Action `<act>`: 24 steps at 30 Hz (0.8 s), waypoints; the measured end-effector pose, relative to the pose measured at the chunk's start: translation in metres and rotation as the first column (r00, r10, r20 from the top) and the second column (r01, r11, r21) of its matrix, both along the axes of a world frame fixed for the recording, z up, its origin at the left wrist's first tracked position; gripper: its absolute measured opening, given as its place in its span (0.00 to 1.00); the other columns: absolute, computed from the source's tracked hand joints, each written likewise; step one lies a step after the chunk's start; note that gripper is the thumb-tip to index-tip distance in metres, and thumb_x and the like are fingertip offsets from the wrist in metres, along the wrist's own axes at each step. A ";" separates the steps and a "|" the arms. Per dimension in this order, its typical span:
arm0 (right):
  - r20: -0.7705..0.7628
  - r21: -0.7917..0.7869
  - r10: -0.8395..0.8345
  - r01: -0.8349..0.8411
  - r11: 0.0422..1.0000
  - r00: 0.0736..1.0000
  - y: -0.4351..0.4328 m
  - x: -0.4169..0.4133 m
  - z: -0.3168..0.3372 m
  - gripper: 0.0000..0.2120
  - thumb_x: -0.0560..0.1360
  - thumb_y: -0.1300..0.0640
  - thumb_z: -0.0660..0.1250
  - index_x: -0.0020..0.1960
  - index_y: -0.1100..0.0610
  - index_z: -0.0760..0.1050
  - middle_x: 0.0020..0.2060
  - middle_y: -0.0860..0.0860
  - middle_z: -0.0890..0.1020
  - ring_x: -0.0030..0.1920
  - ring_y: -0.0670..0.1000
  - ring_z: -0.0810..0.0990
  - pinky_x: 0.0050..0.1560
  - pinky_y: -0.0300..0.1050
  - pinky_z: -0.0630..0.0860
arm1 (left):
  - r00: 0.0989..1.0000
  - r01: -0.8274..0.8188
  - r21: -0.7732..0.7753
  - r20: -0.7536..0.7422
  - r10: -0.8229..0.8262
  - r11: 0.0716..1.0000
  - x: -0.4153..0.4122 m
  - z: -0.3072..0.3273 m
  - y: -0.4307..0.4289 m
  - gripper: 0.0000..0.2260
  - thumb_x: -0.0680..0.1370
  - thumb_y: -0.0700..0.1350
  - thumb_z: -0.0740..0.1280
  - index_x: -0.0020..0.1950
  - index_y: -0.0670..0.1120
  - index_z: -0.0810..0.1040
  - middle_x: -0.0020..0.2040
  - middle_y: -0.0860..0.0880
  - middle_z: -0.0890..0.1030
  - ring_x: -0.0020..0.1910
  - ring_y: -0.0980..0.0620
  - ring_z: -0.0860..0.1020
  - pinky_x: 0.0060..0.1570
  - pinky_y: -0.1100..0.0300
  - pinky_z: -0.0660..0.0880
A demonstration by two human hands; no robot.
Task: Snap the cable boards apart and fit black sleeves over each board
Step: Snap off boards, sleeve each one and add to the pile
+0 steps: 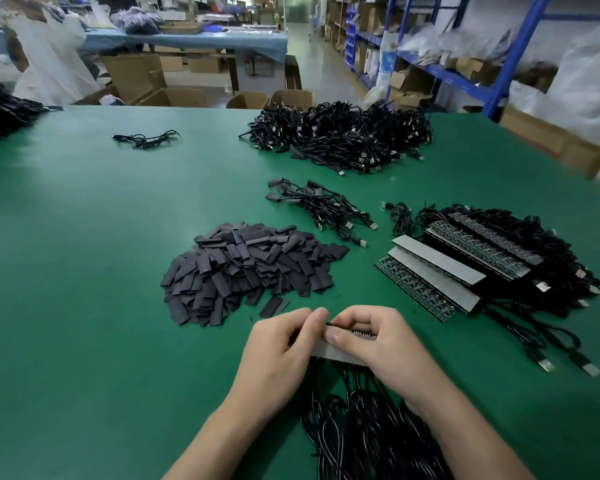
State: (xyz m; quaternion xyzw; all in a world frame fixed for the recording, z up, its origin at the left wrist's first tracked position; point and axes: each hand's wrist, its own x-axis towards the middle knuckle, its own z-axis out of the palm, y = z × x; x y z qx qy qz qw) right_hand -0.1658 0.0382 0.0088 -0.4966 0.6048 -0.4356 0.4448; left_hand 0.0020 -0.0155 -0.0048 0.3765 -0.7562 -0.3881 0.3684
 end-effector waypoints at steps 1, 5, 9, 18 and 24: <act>0.026 0.000 -0.008 0.008 1.000 1.000 0.001 0.002 0.000 0.18 0.67 0.38 0.73 0.47 0.51 0.85 0.42 0.51 0.88 0.46 0.51 0.87 0.58 0.62 0.82 | 1.000 -0.006 -0.012 -0.020 0.005 1.000 0.000 0.001 0.000 0.19 0.82 0.59 0.60 0.35 0.50 0.70 0.30 0.57 0.67 0.31 0.59 0.65 0.32 0.59 0.63; 0.091 0.000 0.005 -0.005 1.000 0.996 0.003 0.007 0.002 0.16 0.70 0.41 0.73 0.48 0.52 0.85 0.42 0.52 0.88 0.46 0.52 0.88 0.57 0.62 0.82 | 0.993 0.000 0.027 -0.119 0.003 1.000 -0.001 0.002 0.001 0.20 0.82 0.57 0.61 0.34 0.47 0.69 0.30 0.56 0.66 0.31 0.57 0.64 0.32 0.59 0.63; 0.100 0.032 0.027 -0.030 0.999 0.995 0.003 0.008 0.003 0.16 0.72 0.40 0.72 0.49 0.52 0.85 0.43 0.54 0.88 0.48 0.57 0.88 0.57 0.63 0.82 | 0.990 0.025 0.091 -0.140 -0.012 0.996 -0.002 0.000 0.002 0.21 0.83 0.55 0.61 0.34 0.45 0.70 0.30 0.56 0.67 0.31 0.56 0.65 0.31 0.60 0.63; 0.250 0.040 0.036 -0.047 0.998 0.968 0.003 0.009 0.003 0.10 0.73 0.50 0.74 0.46 0.57 0.84 0.41 0.59 0.86 0.41 0.54 0.84 0.48 0.53 0.81 | 0.983 0.077 0.152 -0.174 -0.050 0.985 -0.002 0.001 0.004 0.23 0.81 0.62 0.59 0.34 0.47 0.67 0.30 0.56 0.66 0.30 0.55 0.63 0.31 0.59 0.62; 0.319 0.026 0.068 -0.081 0.996 0.945 0.005 0.008 0.003 0.07 0.74 0.53 0.74 0.43 0.56 0.84 0.38 0.55 0.85 0.38 0.51 0.83 0.39 0.42 0.79 | 0.980 0.106 0.154 -0.185 -0.076 0.982 -0.001 0.001 0.005 0.23 0.81 0.61 0.59 0.34 0.48 0.64 0.30 0.57 0.65 0.30 0.56 0.62 0.30 0.60 0.61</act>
